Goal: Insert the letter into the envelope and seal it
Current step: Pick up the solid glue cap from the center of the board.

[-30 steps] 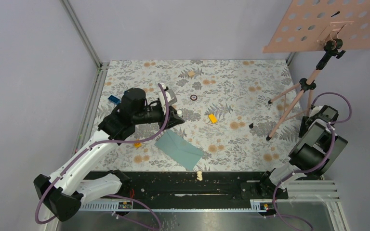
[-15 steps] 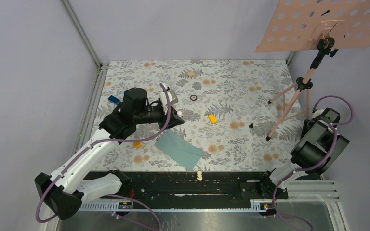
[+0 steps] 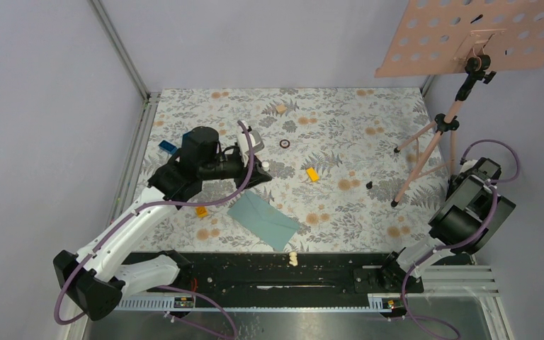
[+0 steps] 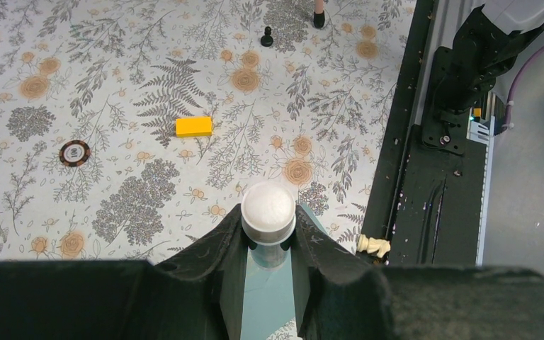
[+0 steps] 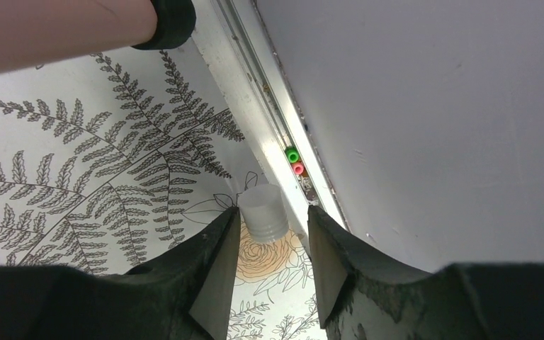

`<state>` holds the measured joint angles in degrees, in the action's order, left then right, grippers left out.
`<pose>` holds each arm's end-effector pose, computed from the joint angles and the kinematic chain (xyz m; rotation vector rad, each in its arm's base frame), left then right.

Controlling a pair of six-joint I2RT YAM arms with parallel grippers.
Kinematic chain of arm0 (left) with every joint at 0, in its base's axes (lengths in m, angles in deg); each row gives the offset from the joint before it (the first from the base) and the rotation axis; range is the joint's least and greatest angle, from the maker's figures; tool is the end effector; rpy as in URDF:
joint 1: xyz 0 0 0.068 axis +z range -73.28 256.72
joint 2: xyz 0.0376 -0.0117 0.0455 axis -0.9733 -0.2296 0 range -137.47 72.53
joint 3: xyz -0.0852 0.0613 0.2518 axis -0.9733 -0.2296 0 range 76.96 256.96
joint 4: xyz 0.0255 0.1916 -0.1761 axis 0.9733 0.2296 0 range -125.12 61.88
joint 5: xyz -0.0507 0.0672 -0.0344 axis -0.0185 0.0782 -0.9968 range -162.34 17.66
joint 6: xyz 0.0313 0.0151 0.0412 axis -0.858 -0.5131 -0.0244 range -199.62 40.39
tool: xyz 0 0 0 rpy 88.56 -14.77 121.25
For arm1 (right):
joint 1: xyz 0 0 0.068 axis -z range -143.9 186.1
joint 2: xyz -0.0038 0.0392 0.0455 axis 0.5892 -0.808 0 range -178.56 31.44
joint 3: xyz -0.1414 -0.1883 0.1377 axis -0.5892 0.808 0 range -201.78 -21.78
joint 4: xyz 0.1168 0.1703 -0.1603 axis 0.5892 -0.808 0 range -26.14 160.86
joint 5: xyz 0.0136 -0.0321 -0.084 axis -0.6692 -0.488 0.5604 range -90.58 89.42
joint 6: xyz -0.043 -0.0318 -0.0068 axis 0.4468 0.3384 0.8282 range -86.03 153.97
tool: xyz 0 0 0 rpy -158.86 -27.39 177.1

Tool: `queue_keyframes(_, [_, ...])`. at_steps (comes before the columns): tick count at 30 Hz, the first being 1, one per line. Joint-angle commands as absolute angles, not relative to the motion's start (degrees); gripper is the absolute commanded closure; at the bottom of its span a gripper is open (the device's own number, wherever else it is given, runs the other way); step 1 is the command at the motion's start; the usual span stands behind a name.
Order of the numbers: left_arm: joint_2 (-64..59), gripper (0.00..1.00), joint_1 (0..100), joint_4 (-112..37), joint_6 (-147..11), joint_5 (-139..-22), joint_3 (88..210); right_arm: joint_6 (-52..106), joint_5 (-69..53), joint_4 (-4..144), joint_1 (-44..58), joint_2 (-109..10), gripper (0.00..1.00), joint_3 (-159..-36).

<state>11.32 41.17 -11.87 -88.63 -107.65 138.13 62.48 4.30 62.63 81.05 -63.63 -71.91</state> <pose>0.1773 -0.1521 0.3639 1.1271 1.6634 -0.9064 0.2277 -0.2317 0.1582 0.4099 2.5775 -0.6089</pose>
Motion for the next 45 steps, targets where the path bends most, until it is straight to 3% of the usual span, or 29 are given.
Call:
queue_keyframes(1, [10.64,1.0,41.05,-13.67,-89.38,-107.8,141.13,62.76,4.02,60.49,81.53,-65.97,0.54,-72.4])
queue_keyframes(6, [10.48,1.0,41.05,-13.6,-89.38,-107.82,141.25,62.29,3.41,60.16,81.46,-66.74,0.58,-72.62])
queue_keyframes(11, [10.33,1.0,41.07,-13.5,-89.46,-107.76,141.39,62.21,3.3,60.36,81.46,-66.61,0.74,-72.25])
queue_keyframes(14, [10.14,1.0,41.07,-13.5,-89.51,-107.94,141.39,62.08,3.41,60.58,81.48,-66.24,0.78,-71.98])
queue_keyframes(27, [11.21,1.0,41.04,-14.26,-89.5,-106.76,140.4,57.56,3.21,63.24,81.69,-56.96,0.79,-66.46])
queue_keyframes(41, [13.82,1.0,41.05,-22.88,-85.84,-105.08,136.86,45.51,-0.4,61.41,81.54,-36.14,0.8,-57.41])
queue_keyframes(45, [13.67,1.0,41.05,-27.49,-82.56,-99.93,134.78,44.95,0.99,62.27,78.46,-29.71,0.8,-53.54])
